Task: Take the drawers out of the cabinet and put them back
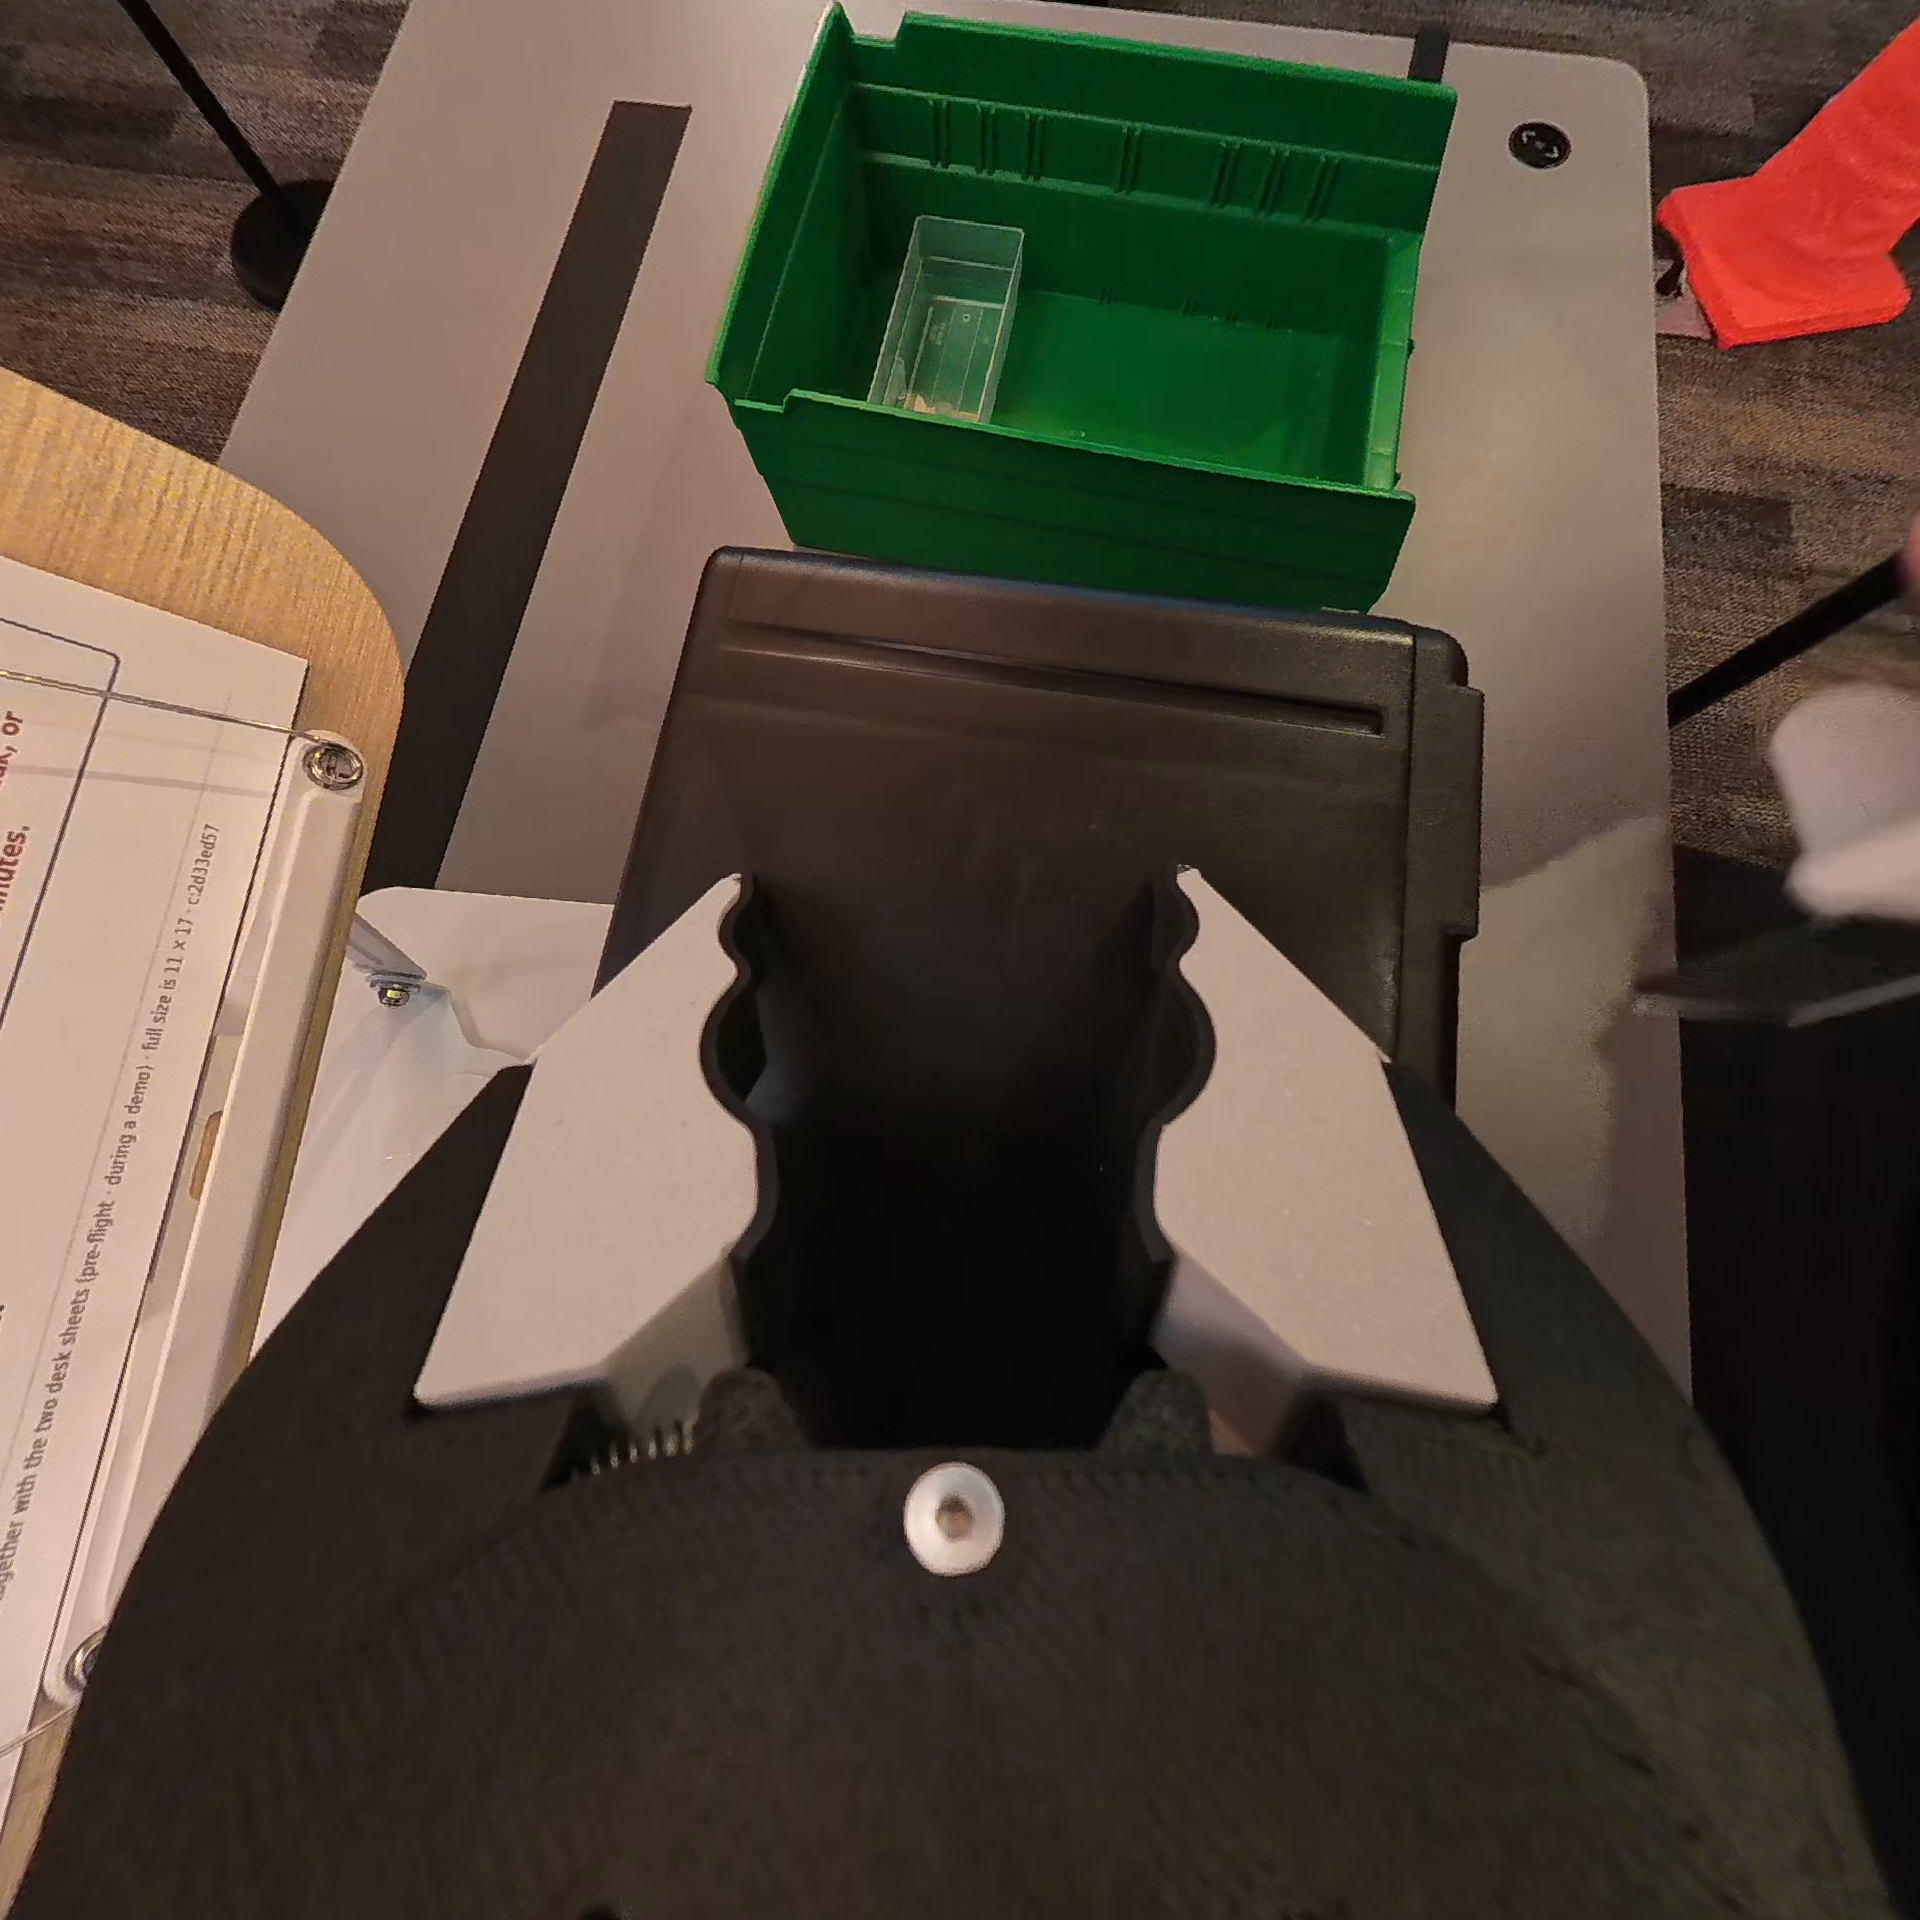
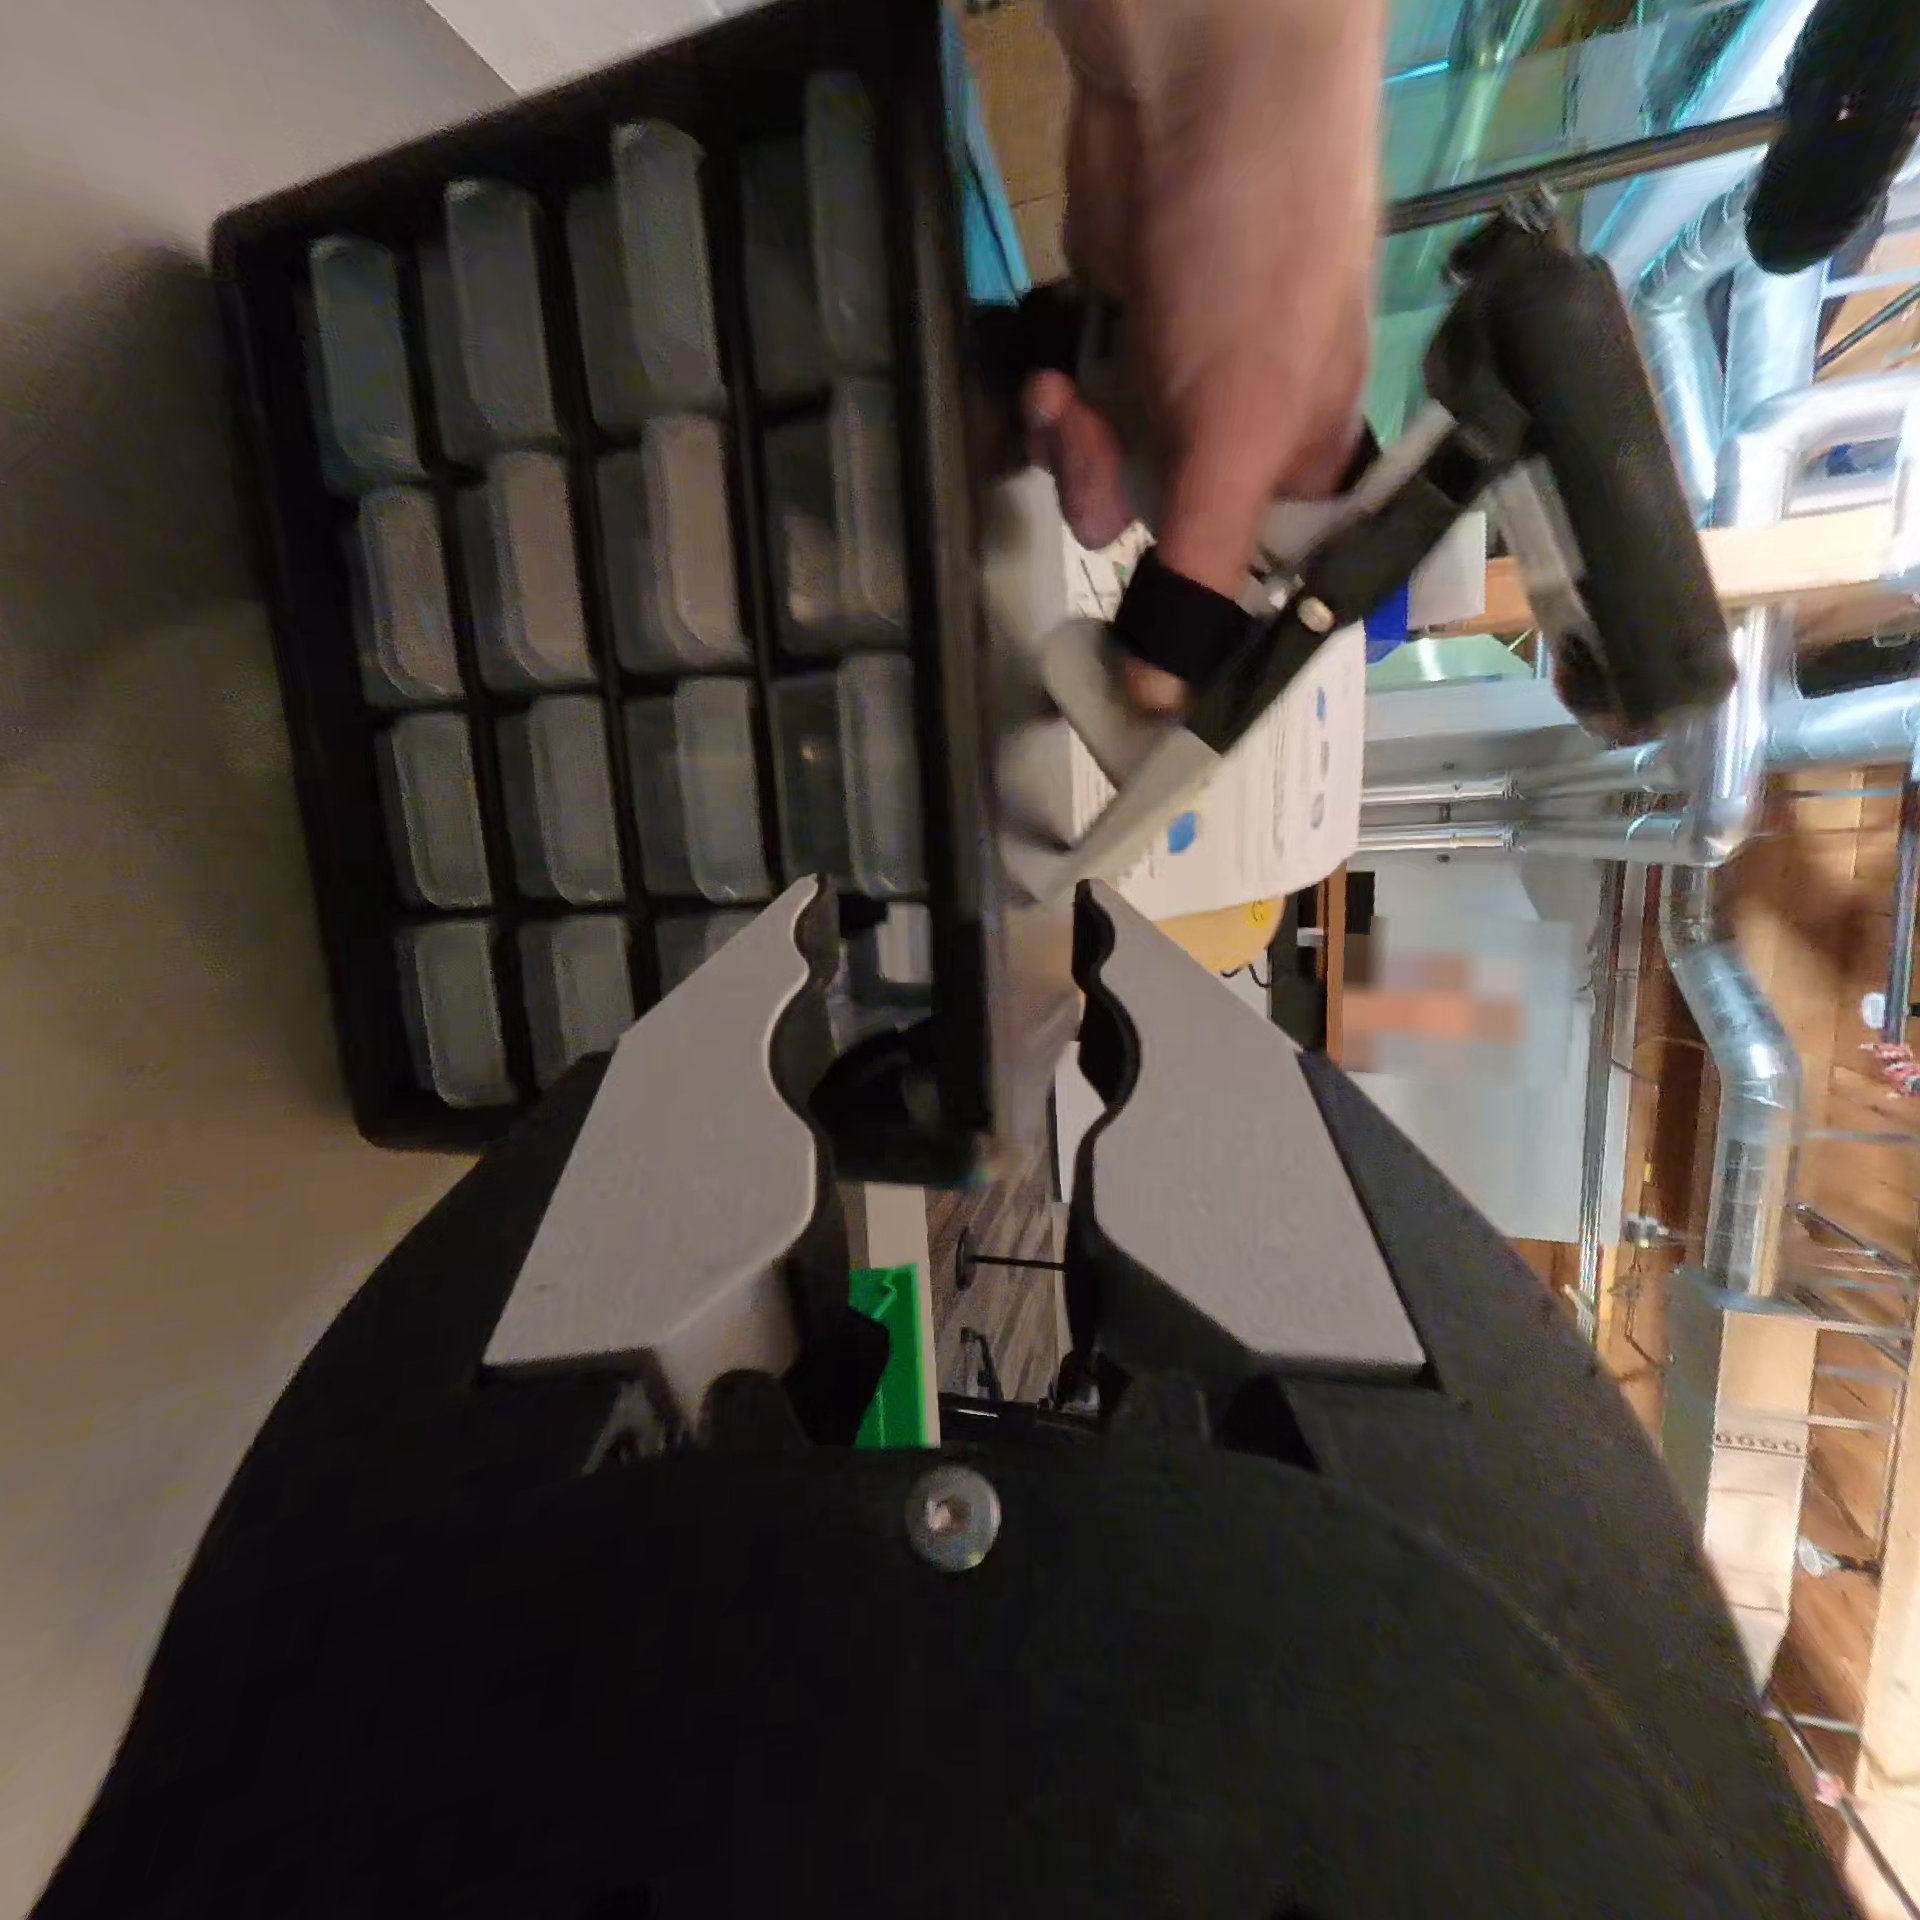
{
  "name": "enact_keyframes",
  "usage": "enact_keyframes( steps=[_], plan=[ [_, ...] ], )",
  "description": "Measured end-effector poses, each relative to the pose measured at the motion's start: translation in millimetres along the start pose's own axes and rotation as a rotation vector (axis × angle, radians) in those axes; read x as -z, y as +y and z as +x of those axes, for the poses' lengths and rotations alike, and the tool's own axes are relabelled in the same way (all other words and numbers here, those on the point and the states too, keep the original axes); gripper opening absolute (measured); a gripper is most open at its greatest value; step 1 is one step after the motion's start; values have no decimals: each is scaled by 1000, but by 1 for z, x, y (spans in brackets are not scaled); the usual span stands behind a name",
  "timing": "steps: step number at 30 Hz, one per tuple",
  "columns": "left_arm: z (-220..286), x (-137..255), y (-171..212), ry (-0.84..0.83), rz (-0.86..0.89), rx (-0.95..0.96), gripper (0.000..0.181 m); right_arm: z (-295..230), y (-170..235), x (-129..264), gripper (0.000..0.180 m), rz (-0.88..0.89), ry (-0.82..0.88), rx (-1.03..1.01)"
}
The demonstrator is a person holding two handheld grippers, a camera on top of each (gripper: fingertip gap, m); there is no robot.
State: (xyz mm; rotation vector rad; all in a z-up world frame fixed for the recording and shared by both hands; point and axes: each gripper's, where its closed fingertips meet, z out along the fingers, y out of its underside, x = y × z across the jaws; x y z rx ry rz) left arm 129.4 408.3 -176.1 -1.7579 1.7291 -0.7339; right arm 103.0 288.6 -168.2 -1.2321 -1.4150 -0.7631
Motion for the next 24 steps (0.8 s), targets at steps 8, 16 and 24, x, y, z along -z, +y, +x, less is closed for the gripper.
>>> enact_keyframes(
  steps=[8, 16, 24],
  plan=[
    [-1, 0, 0, -3, -1, 3, 76, -18, -8, -35, 22, -19, 134, 111],
    [0, 0, 0, -2, 0, -3, 75, -20, -10, -49, 6, 11, 294, 206],
    [0, 0, 0, 0, 0, -3, 74, -21, -16, -43, 4, 76, 299, 205]
  ],
)
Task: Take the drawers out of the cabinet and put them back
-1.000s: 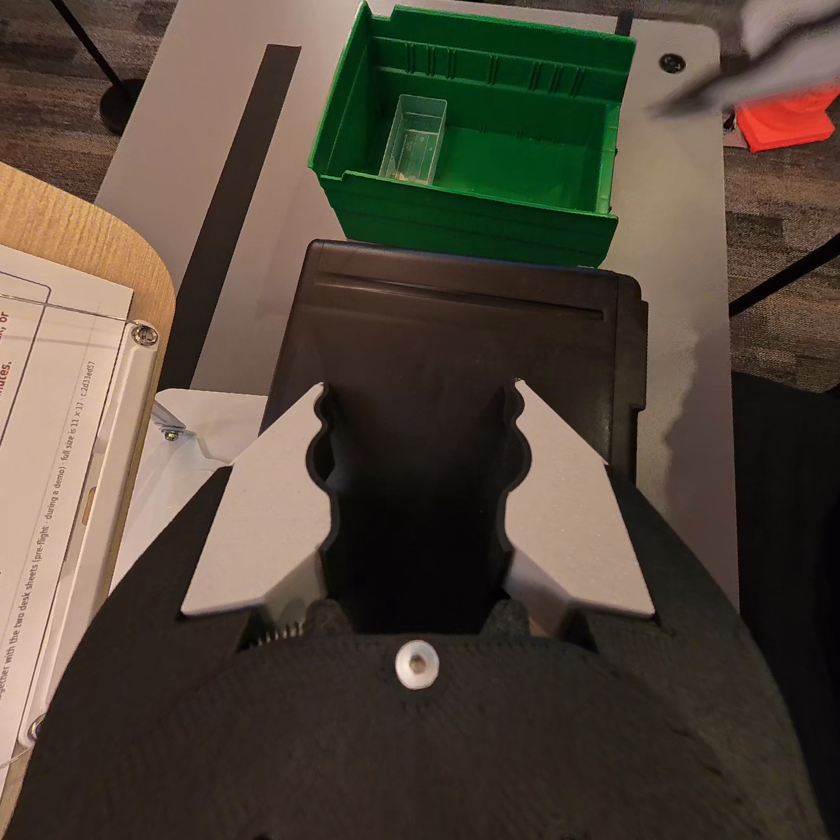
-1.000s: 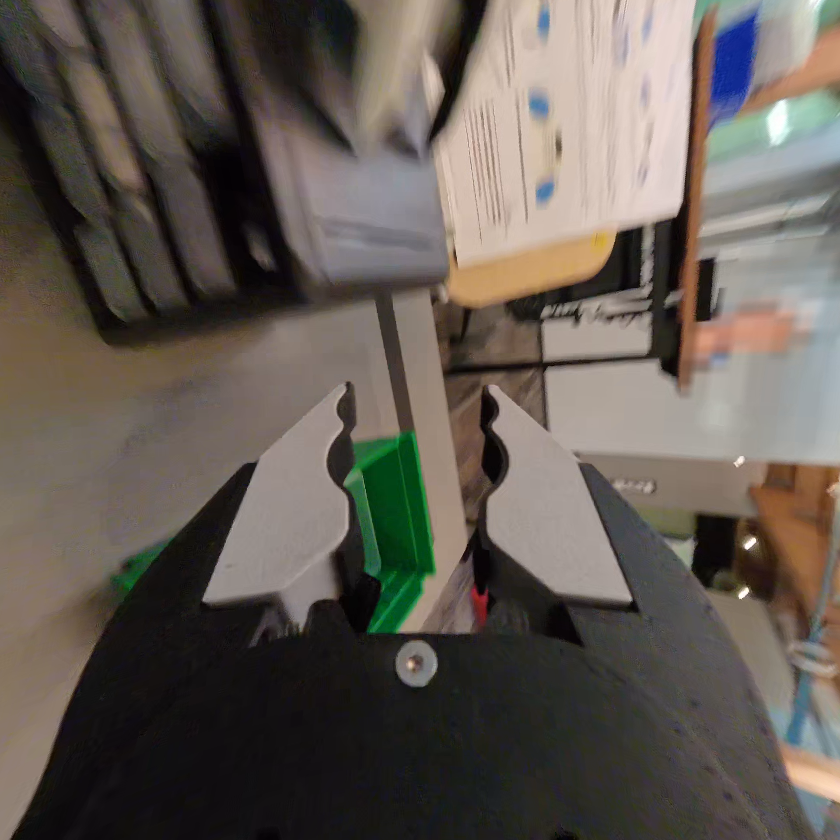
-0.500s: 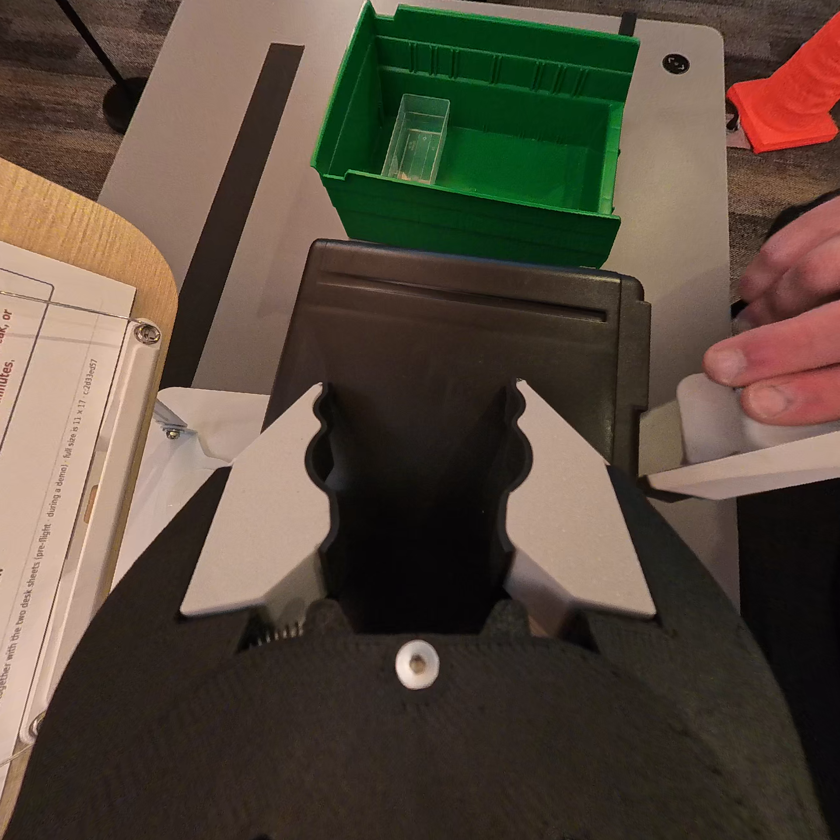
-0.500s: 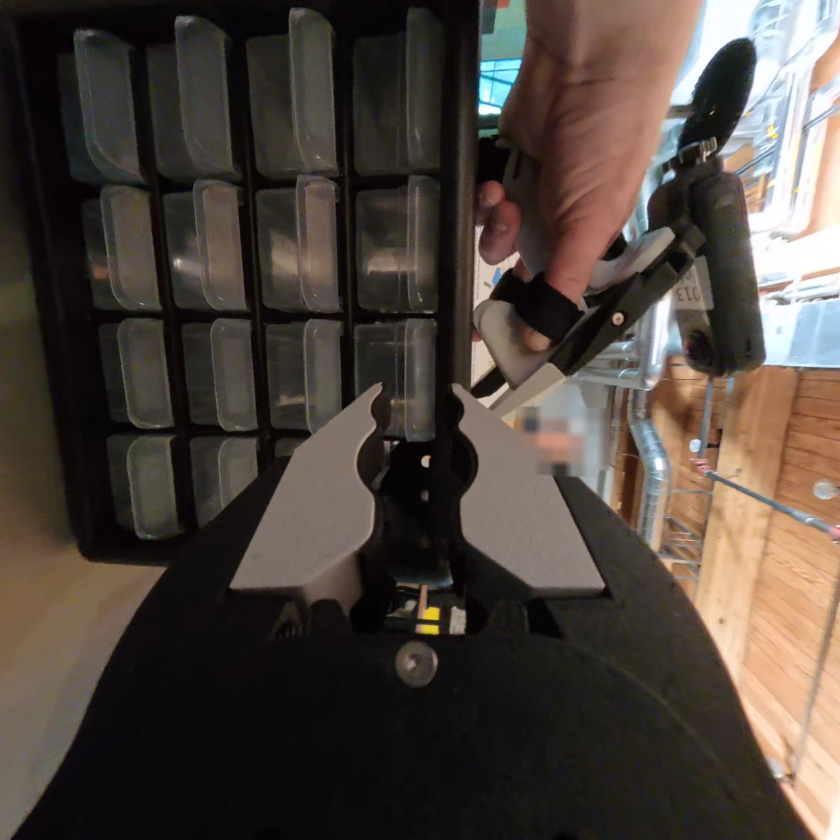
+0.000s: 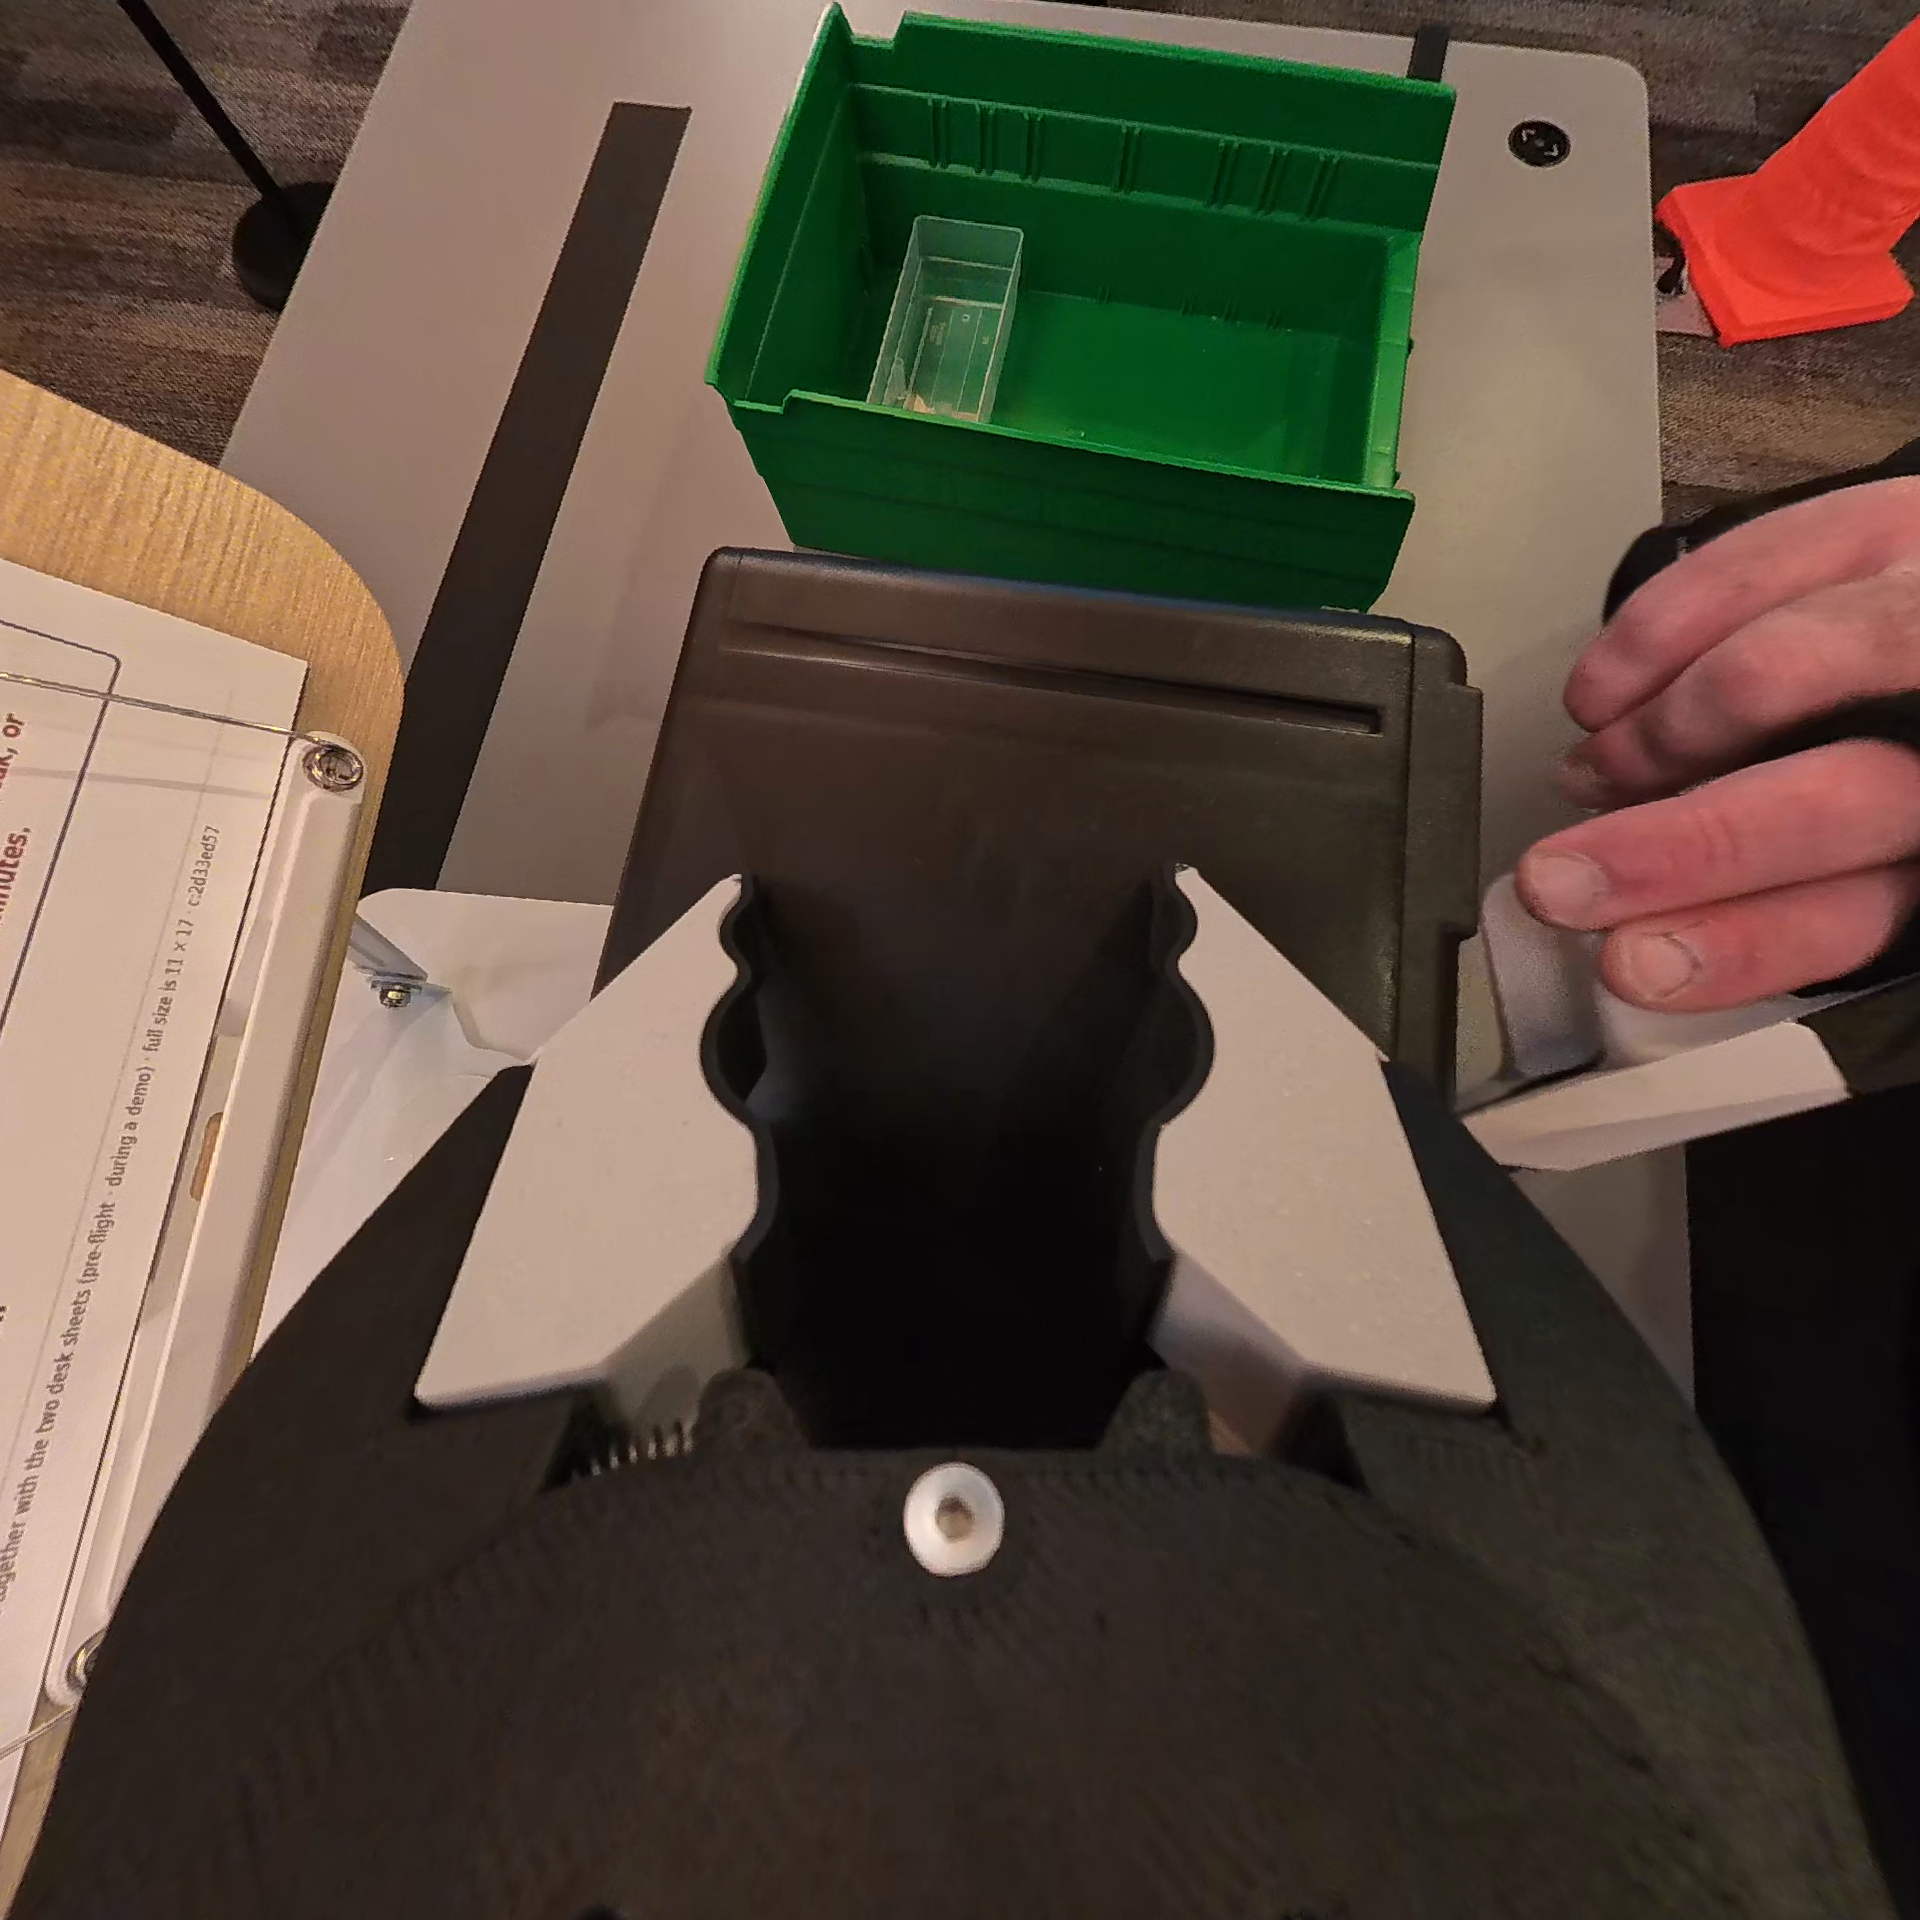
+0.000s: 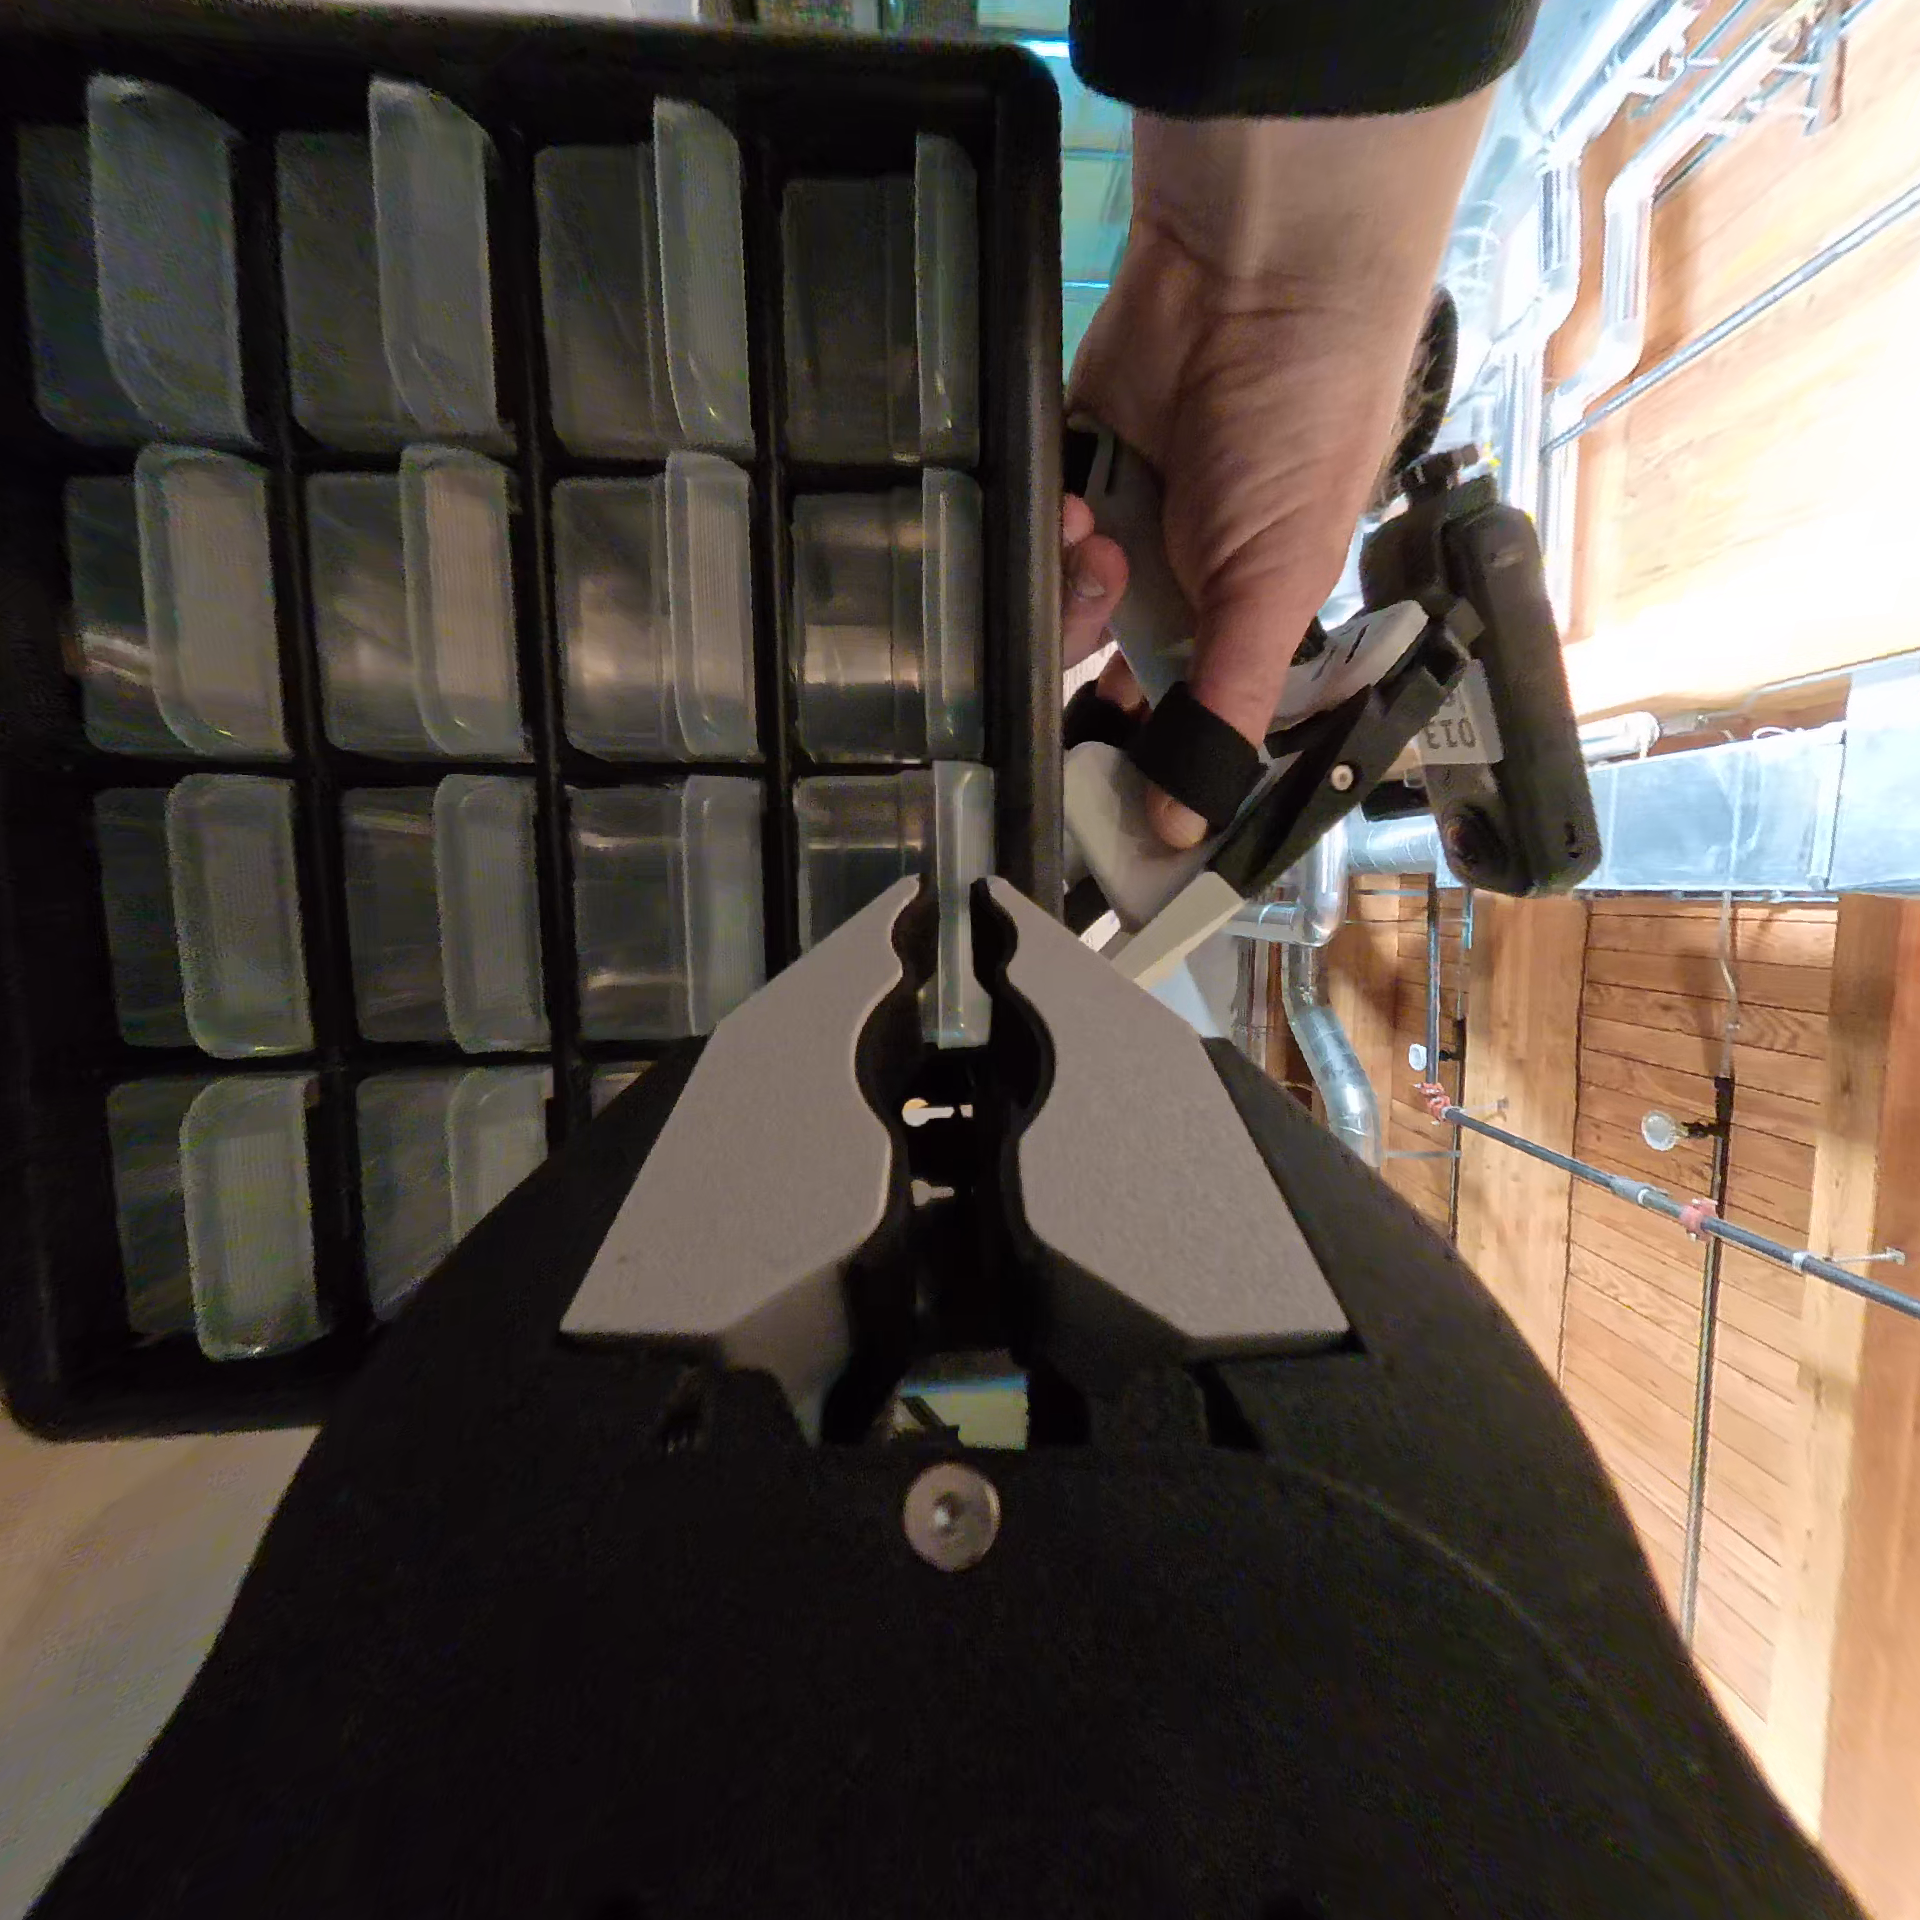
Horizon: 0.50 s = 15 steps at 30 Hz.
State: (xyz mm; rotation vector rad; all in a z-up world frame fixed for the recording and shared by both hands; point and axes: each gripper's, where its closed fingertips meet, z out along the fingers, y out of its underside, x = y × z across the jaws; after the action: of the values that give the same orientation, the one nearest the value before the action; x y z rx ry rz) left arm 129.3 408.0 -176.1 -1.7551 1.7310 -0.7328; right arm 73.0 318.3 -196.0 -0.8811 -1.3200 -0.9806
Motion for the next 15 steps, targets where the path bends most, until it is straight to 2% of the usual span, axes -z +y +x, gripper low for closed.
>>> enact_keyframes(
  steps=[11, 13, 15],
  plan=[
    [0, 0, 0, 2, 0, 1, 75, 3, -26, 60, 6, 70, -61, -58],
    [0, 0, 0, 3, 0, 0, 74, 3, -24, 64, 29, 55, -102, -76],
    [0, 0, 0, 3, 0, 0, 74, 4, -28, 69, 36, 92, -182, -126]
  ],
)
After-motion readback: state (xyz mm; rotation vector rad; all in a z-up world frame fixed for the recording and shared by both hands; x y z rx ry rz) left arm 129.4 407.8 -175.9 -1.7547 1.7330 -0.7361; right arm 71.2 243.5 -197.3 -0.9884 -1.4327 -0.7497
